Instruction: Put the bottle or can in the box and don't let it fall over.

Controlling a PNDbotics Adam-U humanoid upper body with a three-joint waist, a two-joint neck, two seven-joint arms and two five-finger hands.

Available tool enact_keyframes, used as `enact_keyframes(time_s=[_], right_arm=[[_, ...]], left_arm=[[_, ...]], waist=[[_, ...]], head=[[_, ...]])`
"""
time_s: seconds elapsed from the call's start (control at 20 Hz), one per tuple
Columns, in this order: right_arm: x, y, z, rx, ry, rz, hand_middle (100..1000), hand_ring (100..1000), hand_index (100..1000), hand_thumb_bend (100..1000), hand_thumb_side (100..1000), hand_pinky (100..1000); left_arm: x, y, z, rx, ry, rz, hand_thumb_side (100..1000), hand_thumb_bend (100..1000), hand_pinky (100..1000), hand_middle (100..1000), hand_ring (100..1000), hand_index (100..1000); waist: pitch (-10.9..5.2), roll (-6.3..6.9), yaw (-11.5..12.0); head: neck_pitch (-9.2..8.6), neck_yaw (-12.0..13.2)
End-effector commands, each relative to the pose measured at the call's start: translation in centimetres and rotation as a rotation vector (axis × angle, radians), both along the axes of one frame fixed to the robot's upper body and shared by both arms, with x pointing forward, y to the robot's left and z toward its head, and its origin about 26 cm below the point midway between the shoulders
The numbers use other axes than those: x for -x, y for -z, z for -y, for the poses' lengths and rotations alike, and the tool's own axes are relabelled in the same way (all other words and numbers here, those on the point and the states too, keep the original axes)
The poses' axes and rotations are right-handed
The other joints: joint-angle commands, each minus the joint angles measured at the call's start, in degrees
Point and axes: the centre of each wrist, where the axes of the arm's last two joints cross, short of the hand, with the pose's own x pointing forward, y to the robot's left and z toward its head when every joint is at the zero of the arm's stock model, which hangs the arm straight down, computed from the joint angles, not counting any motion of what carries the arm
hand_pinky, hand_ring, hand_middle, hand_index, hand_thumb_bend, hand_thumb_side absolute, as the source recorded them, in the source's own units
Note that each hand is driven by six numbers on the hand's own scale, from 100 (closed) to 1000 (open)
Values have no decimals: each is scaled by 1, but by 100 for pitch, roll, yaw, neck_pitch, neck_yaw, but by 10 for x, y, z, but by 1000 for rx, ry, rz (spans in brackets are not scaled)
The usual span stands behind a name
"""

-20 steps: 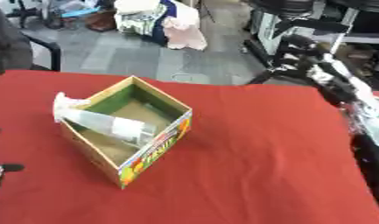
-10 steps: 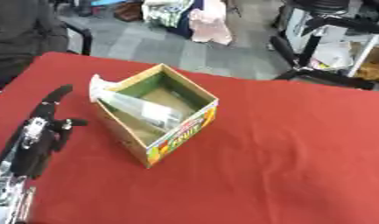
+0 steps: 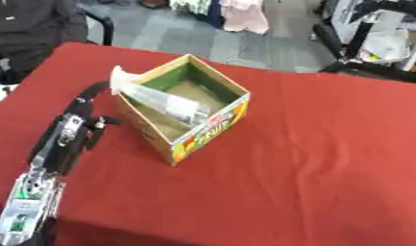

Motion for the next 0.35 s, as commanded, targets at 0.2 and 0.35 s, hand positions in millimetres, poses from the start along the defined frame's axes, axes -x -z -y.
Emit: enact_keyframes(time_s=[0.2,0.35], right_arm=[[4,-5,1,39,65,-4,1000,1000,930,100,629,856],[5,-3,2,34,77,-12,1000,1000,926,100,632,853]], left_arm=[[1,2,-4,0,-5,-1,888,114,701,1000,100,992],[1,3,-3,2,0,-3,890,114,701,1000,100,992]], waist=[[-90,34,-44],[-78,42,-45]], head=[[65,-96],[126,-291]])
